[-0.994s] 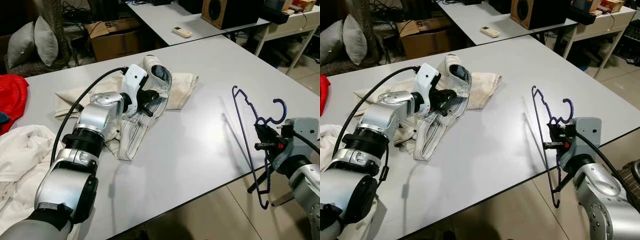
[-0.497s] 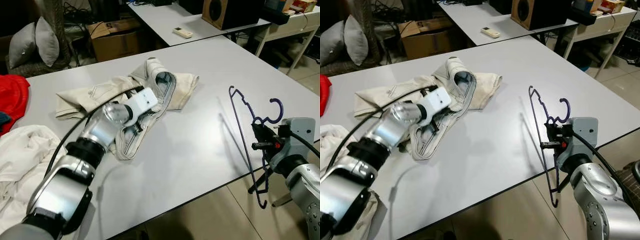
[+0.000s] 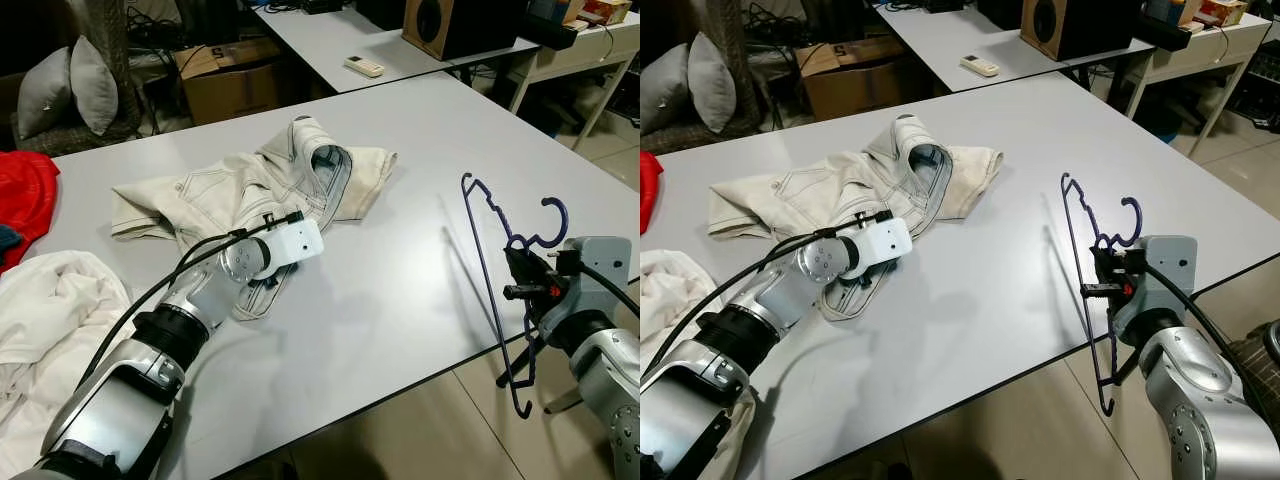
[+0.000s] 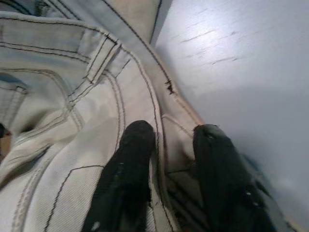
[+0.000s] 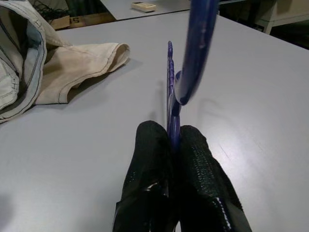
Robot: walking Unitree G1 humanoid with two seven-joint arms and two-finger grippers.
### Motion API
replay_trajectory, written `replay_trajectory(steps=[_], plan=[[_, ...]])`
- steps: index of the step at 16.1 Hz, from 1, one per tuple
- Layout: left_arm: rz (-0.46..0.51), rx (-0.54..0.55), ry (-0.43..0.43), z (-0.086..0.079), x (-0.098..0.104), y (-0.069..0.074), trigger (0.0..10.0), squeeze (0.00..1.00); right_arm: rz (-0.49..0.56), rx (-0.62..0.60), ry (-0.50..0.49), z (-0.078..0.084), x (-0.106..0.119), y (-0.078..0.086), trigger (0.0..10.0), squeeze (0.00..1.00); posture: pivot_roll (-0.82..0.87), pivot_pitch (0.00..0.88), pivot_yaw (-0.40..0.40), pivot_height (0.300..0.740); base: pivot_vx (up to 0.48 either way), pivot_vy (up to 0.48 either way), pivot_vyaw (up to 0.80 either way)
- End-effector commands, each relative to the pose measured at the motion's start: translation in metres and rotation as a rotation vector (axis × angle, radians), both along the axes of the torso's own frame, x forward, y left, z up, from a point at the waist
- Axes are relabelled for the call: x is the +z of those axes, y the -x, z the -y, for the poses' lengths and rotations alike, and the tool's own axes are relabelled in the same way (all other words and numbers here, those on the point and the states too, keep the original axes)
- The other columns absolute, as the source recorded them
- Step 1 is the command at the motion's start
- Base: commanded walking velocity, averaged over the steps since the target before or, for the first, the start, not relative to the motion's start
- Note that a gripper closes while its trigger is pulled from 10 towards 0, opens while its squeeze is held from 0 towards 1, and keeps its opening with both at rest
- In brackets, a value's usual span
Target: Hang hanger
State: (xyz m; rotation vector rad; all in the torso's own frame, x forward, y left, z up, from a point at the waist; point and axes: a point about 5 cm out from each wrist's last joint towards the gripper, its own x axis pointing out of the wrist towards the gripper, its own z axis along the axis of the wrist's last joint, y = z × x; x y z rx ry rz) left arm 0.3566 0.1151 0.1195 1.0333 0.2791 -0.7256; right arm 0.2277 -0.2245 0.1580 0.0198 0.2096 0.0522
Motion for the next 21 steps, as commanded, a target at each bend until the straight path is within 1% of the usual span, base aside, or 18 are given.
replay_trajectory(steps=[1, 2, 3, 4, 5, 7, 9, 11, 14, 16, 17, 18, 19, 20, 21], plan=[[0.032, 0.009, -0.045, -0.003, 0.0, -0.002, 10.0, 1.0, 0.005, 0.001, -0.001, -0.001, 0.0, -0.001, 10.0, 0.0, -0.12, 0.0, 0.076, 0.74, 0.0, 0.0, 0.0], [0.037, 0.007, -0.066, -0.004, -0.002, -0.002, 10.0, 1.0, 0.004, 0.002, 0.0, -0.001, 0.0, -0.001, 10.0, 0.0, -0.12, 0.0, 0.076, 0.74, 0.0, 0.0, 0.0], [0.073, 0.032, -0.101, -0.007, -0.004, -0.004, 10.0, 1.0, 0.004, 0.002, 0.0, -0.002, 0.0, 0.0, 10.0, 0.0, -0.13, 0.001, 0.075, 0.74, 0.0, 0.0, 0.0], [0.091, 0.048, -0.115, -0.009, -0.005, -0.005, 10.0, 0.71, 0.004, 0.002, 0.001, -0.002, 0.0, 0.0, 10.0, 0.0, -0.13, 0.001, 0.075, 0.74, 0.0, 0.0, 0.0], [0.134, 0.086, -0.126, -0.012, -0.002, -0.009, 10.0, 0.0, 0.004, 0.001, 0.001, -0.001, 0.001, 0.0, 10.0, 0.0, -0.13, 0.002, 0.076, 0.74, 0.0, 0.0, 0.0], [0.173, 0.114, -0.133, -0.016, 0.002, -0.012, 10.0, 0.0, 0.003, 0.0, 0.002, -0.001, 0.001, 0.0, 10.0, 0.0, -0.13, 0.002, 0.076, 0.74, 0.0, 0.0, 0.0], [0.219, 0.149, -0.124, -0.021, 0.011, -0.017, 10.0, 0.0, 0.003, -0.001, 0.003, 0.0, 0.001, 0.001, 10.0, 0.0, -0.13, 0.001, 0.074, 0.74, 0.0, 0.0, 0.0], [0.247, 0.178, -0.105, -0.024, 0.017, -0.022, 10.0, 0.0, 0.003, -0.001, 0.004, 0.0, 0.001, 0.001, 10.0, 0.0, -0.13, 0.0, 0.072, 0.74, 0.0, 0.0, 0.0], [0.28, 0.207, -0.11, -0.03, 0.025, -0.028, 10.0, 0.0, 0.004, -0.001, 0.006, 0.001, 0.002, 0.0, 10.0, 0.0, -0.13, 0.0, 0.072, 0.74, 0.0, 0.0, 0.0], [0.36, 0.24, -0.035, -0.029, 0.042, -0.034, 10.0, 0.0, 0.004, -0.004, 0.006, 0.002, 0.002, 0.001, 10.0, 0.0, -0.13, 0.0, 0.07, 0.74, 0.0, 0.0, 0.0], [0.363, 0.226, -0.013, -0.025, 0.042, -0.034, 10.0, 0.0, 0.003, -0.004, 0.007, 0.002, 0.002, 0.001, 10.0, 0.0, -0.13, 0.0, 0.07, 0.74, 0.0, 0.0, 0.0], [0.313, 0.205, -0.028, -0.021, 0.033, -0.031, 10.0, 0.0, 0.002, -0.002, 0.006, 0.001, 0.001, 0.0, 10.0, 0.0, -0.13, 0.0, 0.07, 0.74, 0.0, 0.0, 0.0], [0.192, 0.18, -0.074, -0.018, 0.011, -0.024, 10.0, 0.0, 0.002, 0.0, 0.005, 0.0, 0.001, 0.0, 10.0, 0.0, -0.13, 0.0, 0.071, 0.74, 0.0, 0.0, 0.0], [0.133, 0.182, -0.082, -0.017, 0.0, -0.019, 10.0, 0.0, 0.004, 0.001, 0.005, 0.0, 0.001, -0.001, 10.0, 0.0, -0.13, 0.0, 0.072, 0.74, 0.0, 0.0, 0.0], [0.105, 0.192, -0.082, -0.016, -0.005, -0.018, 10.0, 0.0, 0.005, 0.0, 0.005, 0.0, 0.002, -0.001, 10.0, 0.0, -0.13, 0.0, 0.072, 0.74, 0.0, 0.0, 0.0]])
